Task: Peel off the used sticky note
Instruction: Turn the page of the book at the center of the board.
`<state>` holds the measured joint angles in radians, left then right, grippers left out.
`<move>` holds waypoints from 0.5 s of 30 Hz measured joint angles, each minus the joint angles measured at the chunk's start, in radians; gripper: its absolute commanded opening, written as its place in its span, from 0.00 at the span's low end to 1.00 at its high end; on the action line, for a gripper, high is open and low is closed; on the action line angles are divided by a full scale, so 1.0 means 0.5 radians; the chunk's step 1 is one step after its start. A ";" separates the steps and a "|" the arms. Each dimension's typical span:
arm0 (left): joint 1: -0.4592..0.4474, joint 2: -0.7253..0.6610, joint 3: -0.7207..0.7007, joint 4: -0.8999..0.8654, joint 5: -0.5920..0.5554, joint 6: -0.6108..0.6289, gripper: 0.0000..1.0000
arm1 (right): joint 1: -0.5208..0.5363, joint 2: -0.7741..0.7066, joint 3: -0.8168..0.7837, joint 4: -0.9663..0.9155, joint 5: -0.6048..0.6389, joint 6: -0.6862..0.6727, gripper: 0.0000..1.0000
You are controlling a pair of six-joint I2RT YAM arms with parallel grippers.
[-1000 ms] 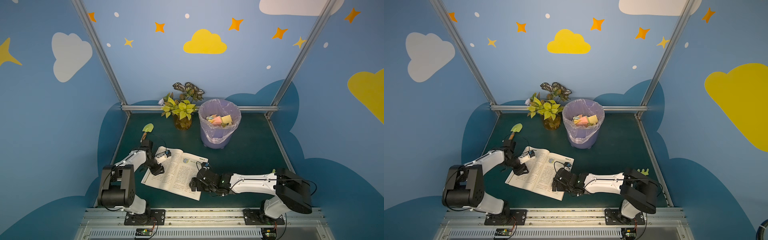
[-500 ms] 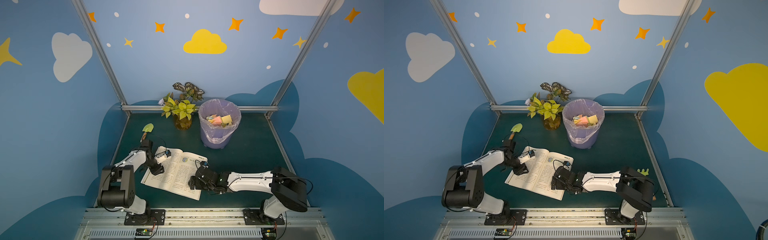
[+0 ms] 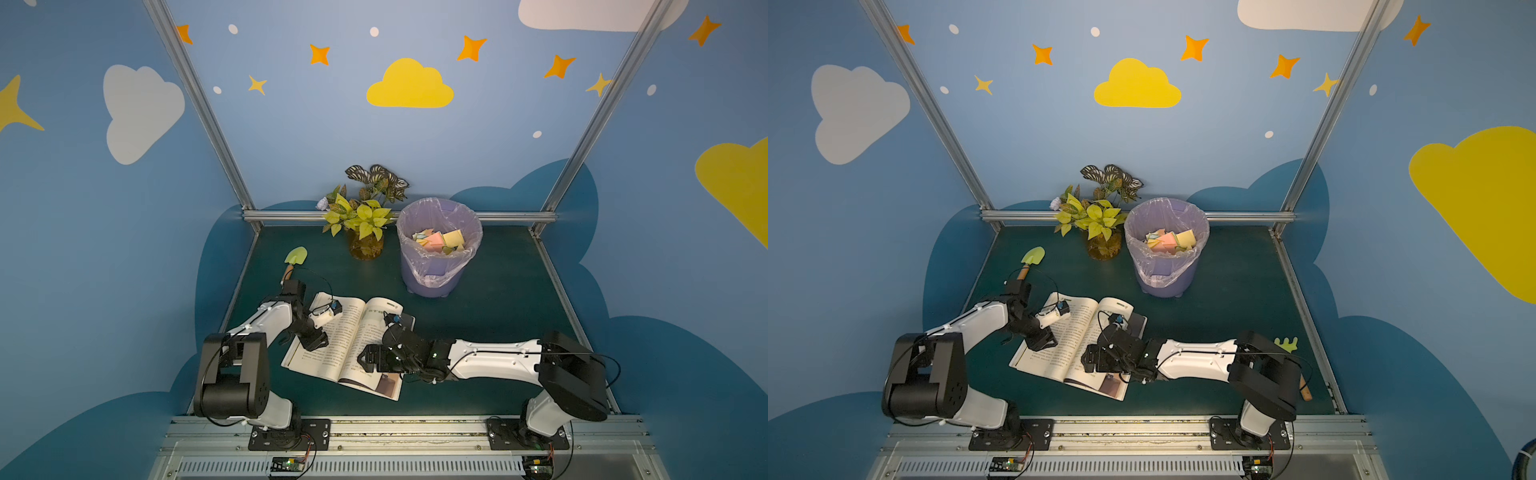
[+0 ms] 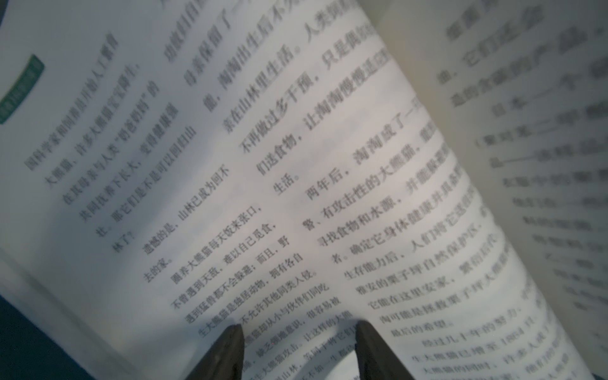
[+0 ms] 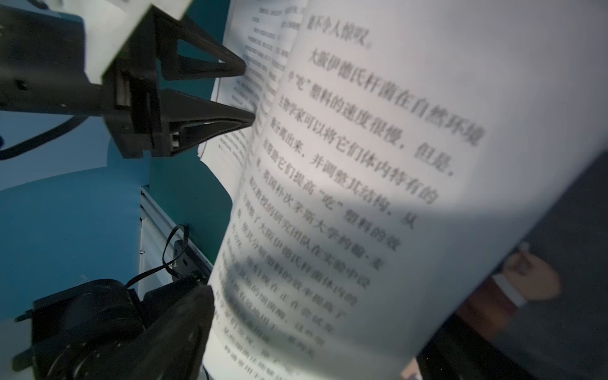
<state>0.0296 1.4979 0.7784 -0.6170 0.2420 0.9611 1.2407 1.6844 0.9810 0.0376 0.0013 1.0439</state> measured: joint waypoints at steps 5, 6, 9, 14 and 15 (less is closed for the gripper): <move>0.001 -0.001 0.000 -0.003 0.000 0.001 0.58 | 0.026 0.198 0.356 -0.053 -0.055 -0.079 0.96; 0.005 -0.001 0.000 -0.007 0.002 0.001 0.58 | 0.032 0.257 0.453 -0.069 -0.075 -0.097 0.96; 0.033 -0.012 0.006 -0.040 0.037 0.006 0.58 | 0.041 0.388 0.629 -0.114 -0.126 -0.130 0.96; 0.166 -0.019 0.077 -0.130 0.114 0.030 0.58 | 0.069 0.519 0.773 -0.224 -0.159 -0.203 0.96; 0.201 -0.024 0.100 -0.148 0.130 0.036 0.58 | 0.077 0.520 0.774 -0.250 -0.163 -0.220 0.96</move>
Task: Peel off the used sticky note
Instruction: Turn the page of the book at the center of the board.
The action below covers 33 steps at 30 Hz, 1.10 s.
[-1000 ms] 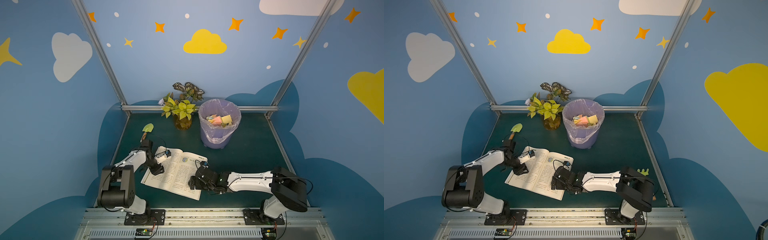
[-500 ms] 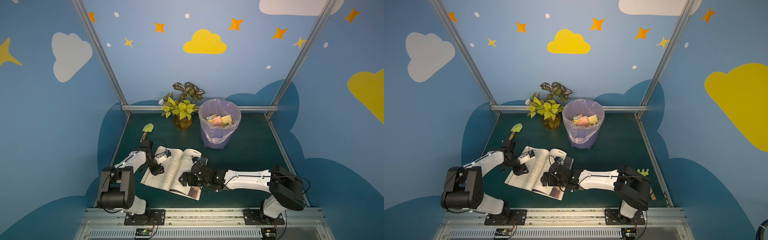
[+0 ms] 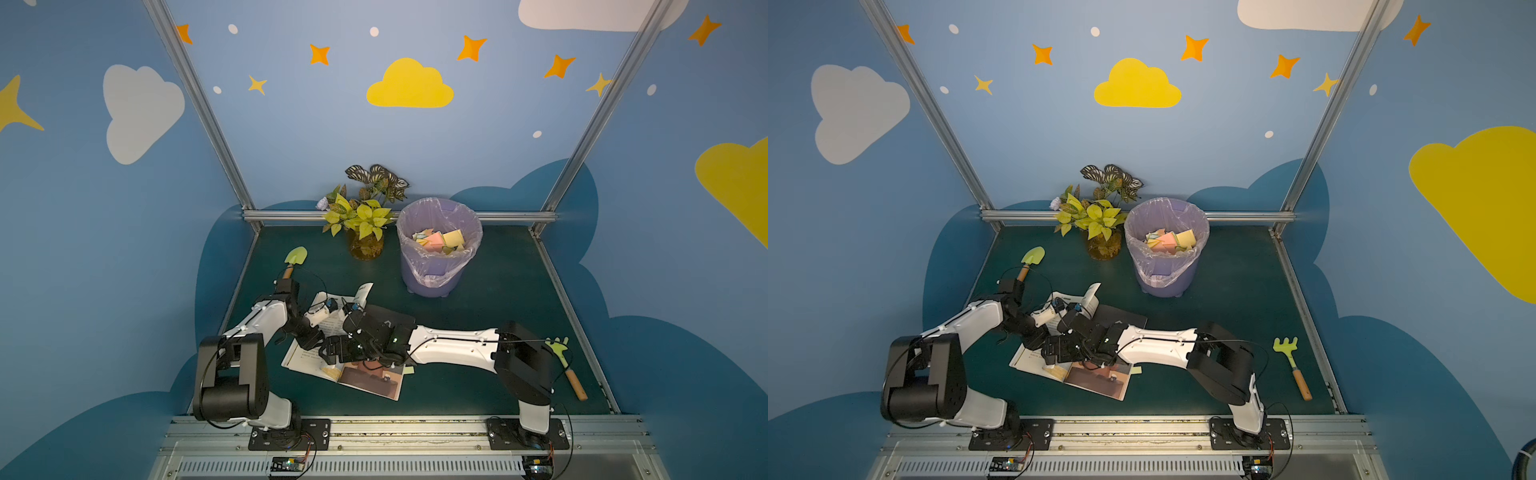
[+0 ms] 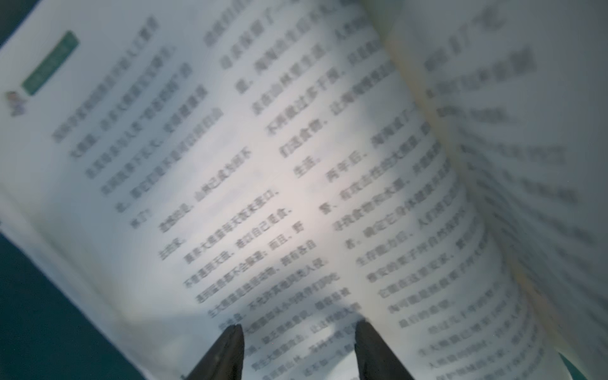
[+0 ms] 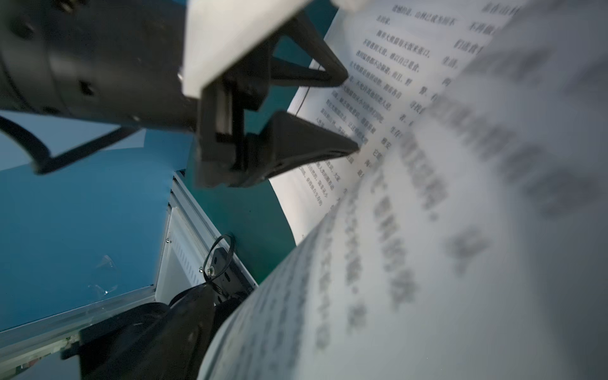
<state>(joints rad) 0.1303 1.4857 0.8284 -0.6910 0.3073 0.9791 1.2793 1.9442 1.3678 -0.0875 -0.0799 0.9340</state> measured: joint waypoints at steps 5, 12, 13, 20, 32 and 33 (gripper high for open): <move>0.253 -0.049 0.206 -0.112 0.107 0.039 0.58 | 0.055 -0.046 -0.011 -0.100 0.021 -0.086 0.96; 0.420 -0.192 0.406 -0.263 0.264 0.066 0.59 | 0.055 -0.188 -0.077 -0.080 0.045 -0.139 0.96; 0.420 -0.235 0.407 -0.288 0.290 0.067 0.59 | 0.049 -0.168 -0.056 -0.081 0.033 -0.149 0.96; 0.425 -0.432 0.410 -0.425 0.375 0.095 0.60 | -0.020 0.294 0.484 -0.108 -0.075 -0.227 0.96; 0.457 -0.365 0.485 -0.507 0.404 0.099 0.60 | -0.022 0.352 0.617 -0.215 -0.083 -0.359 0.96; 0.437 -0.366 0.481 -0.507 0.404 0.095 0.60 | -0.018 0.280 0.511 -0.214 -0.069 -0.361 0.96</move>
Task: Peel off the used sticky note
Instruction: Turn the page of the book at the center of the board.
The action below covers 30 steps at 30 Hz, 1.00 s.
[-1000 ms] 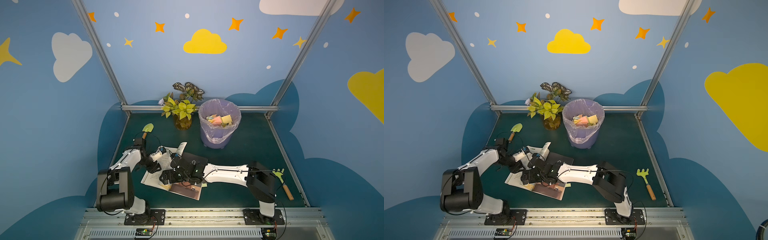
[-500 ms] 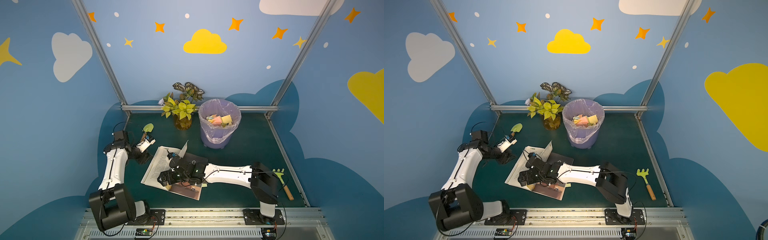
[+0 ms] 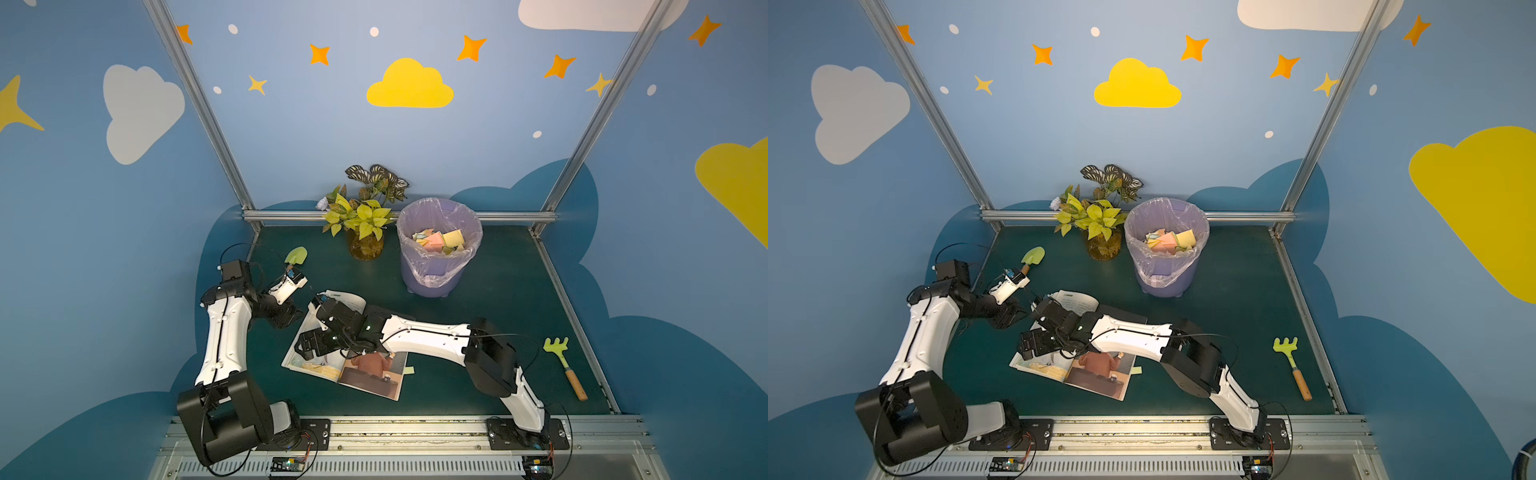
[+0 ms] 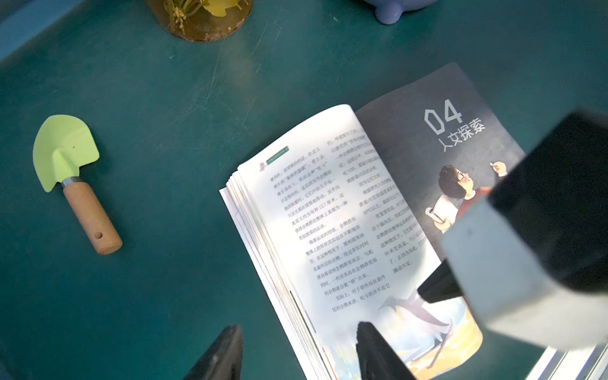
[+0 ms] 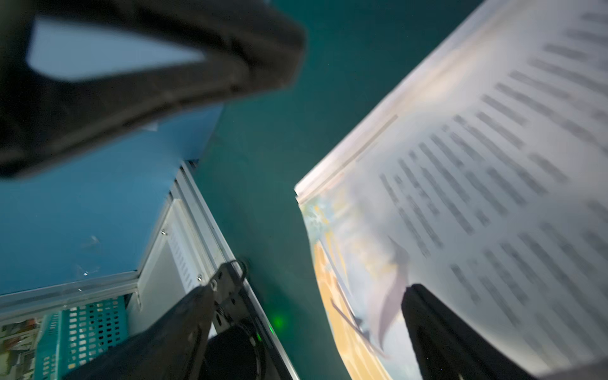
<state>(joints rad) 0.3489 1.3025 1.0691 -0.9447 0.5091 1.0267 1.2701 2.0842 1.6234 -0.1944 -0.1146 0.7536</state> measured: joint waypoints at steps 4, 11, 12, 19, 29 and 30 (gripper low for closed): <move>-0.179 -0.002 -0.082 0.036 -0.023 -0.029 0.60 | 0.009 -0.353 -0.406 0.004 0.101 0.005 0.96; -0.532 0.077 -0.310 0.186 -0.167 -0.122 0.60 | 0.014 -1.009 -1.072 0.098 0.338 0.136 0.96; -0.559 0.114 -0.330 0.219 -0.199 -0.130 0.59 | 0.014 -1.062 -1.164 0.121 0.365 0.166 0.96; -0.632 0.414 -0.394 0.413 -0.436 -0.159 0.59 | 0.014 -1.188 -1.755 0.256 0.460 0.415 0.96; -0.645 0.488 -0.468 0.566 -0.607 -0.163 0.58 | 0.013 -1.123 -1.867 0.513 0.475 0.547 0.96; -0.647 0.488 -0.472 0.573 -0.611 -0.163 0.58 | 0.011 -1.106 -1.867 0.531 0.474 0.551 0.96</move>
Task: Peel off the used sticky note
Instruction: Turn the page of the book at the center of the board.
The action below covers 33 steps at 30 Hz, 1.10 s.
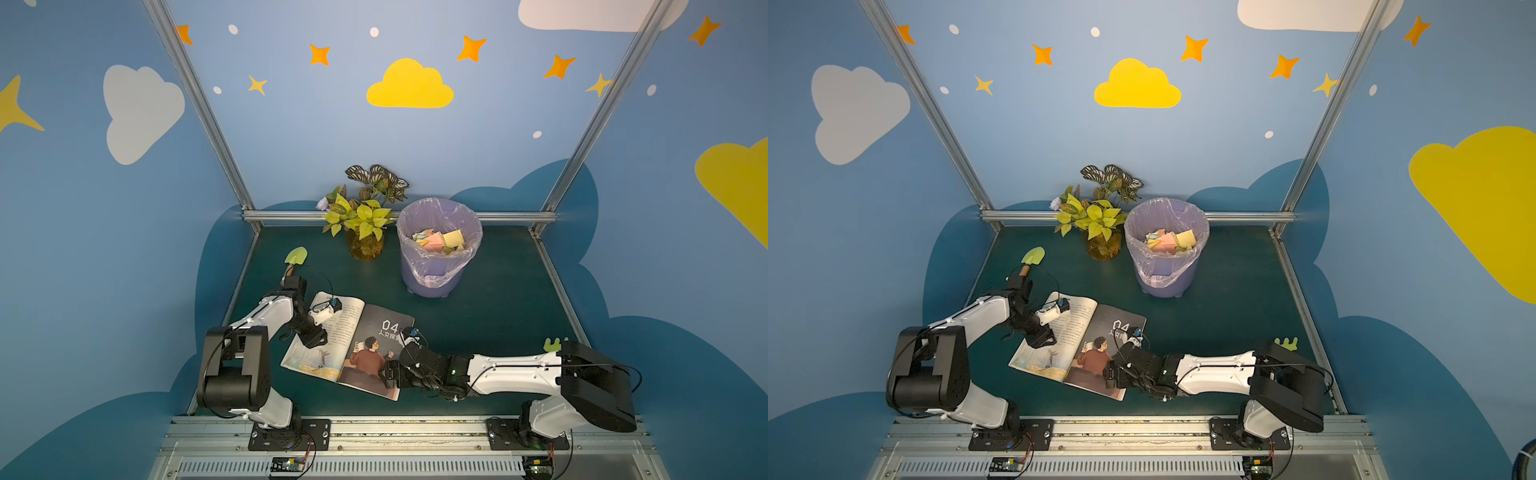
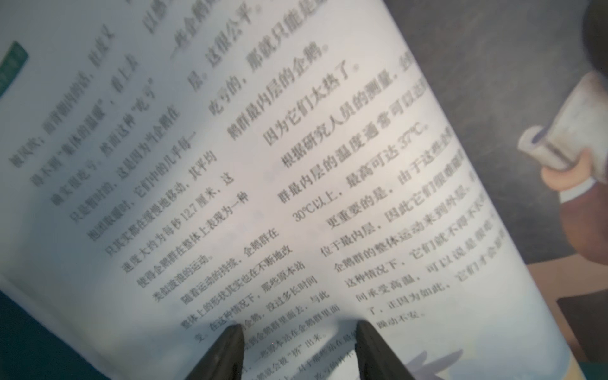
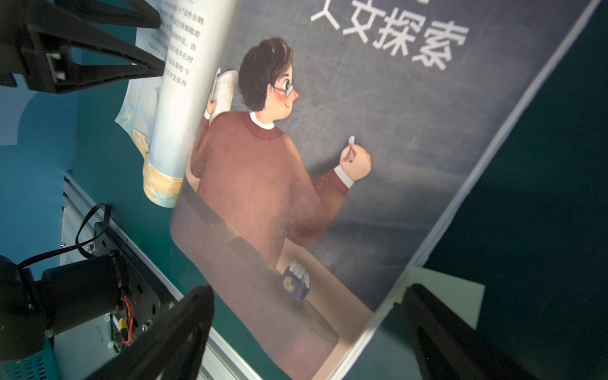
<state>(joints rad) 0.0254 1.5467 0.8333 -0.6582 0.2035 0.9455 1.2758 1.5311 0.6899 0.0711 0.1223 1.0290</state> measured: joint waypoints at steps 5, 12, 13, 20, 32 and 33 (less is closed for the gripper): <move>-0.010 0.000 -0.012 0.024 -0.014 -0.001 0.58 | -0.011 0.051 0.000 0.053 -0.008 0.013 0.96; -0.018 0.000 -0.014 0.034 -0.035 0.000 0.58 | -0.032 0.066 0.000 0.101 -0.027 0.030 0.96; -0.018 0.000 -0.014 0.035 -0.035 0.000 0.58 | -0.035 0.068 0.000 0.110 -0.030 0.030 0.96; -0.036 -0.001 -0.024 0.047 -0.042 -0.001 0.58 | -0.036 0.081 -0.001 0.236 -0.101 0.018 0.96; -0.057 -0.044 -0.047 0.040 -0.041 -0.001 0.58 | -0.030 0.081 0.024 0.372 -0.182 -0.011 0.96; -0.057 -0.048 -0.047 0.038 -0.041 -0.001 0.58 | -0.024 0.081 0.037 0.372 -0.182 -0.021 0.96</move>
<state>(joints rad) -0.0032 1.5227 0.8097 -0.6392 0.1829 0.9451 1.2640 1.5715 0.7086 0.2573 0.0315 1.0187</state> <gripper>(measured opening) 0.579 0.960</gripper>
